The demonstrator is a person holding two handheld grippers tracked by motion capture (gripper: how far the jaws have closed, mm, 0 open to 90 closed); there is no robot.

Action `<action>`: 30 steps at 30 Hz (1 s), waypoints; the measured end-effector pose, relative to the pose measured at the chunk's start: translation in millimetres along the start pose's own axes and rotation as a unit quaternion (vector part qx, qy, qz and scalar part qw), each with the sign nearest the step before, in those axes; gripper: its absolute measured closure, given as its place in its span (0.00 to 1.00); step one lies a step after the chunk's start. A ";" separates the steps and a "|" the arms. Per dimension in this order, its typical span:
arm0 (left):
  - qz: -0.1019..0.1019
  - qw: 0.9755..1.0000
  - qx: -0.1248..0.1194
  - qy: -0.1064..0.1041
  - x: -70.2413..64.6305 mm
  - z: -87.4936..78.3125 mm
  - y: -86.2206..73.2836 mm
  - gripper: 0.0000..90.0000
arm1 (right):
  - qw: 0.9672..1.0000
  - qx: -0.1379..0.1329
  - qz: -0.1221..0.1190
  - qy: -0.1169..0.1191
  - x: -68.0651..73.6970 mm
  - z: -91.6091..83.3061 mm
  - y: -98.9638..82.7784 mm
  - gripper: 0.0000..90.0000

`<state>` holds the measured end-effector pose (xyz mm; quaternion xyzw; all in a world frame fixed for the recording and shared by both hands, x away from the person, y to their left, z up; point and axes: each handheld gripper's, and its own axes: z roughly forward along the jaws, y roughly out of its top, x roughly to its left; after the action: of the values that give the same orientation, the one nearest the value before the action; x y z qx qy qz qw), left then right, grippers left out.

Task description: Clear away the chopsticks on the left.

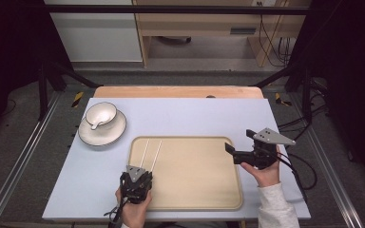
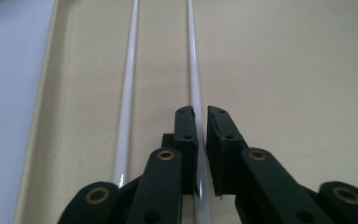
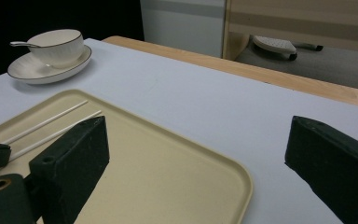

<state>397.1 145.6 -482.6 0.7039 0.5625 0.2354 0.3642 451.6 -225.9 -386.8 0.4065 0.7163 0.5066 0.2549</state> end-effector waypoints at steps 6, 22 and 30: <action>0.007 1.000 -0.016 -0.014 2.2 -5.8 8.0 0.83 | 1.000 -0.001 0.001 -0.001 -0.6 -1.3 0.5 0.07; 0.081 0.985 -0.082 -0.132 22.6 -32.1 66.5 0.48 | 1.000 -0.012 0.008 -0.004 -2.3 -7.4 2.7 0.07; 0.118 0.980 -0.088 -0.134 57.9 -48.0 82.8 0.29 | 1.000 -0.020 0.011 -0.008 -4.4 -13.1 4.5 0.06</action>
<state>427.7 204.9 -392.8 0.7554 0.3989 0.2288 0.4668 445.2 -235.7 -378.1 0.4131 0.6997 0.5200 0.2633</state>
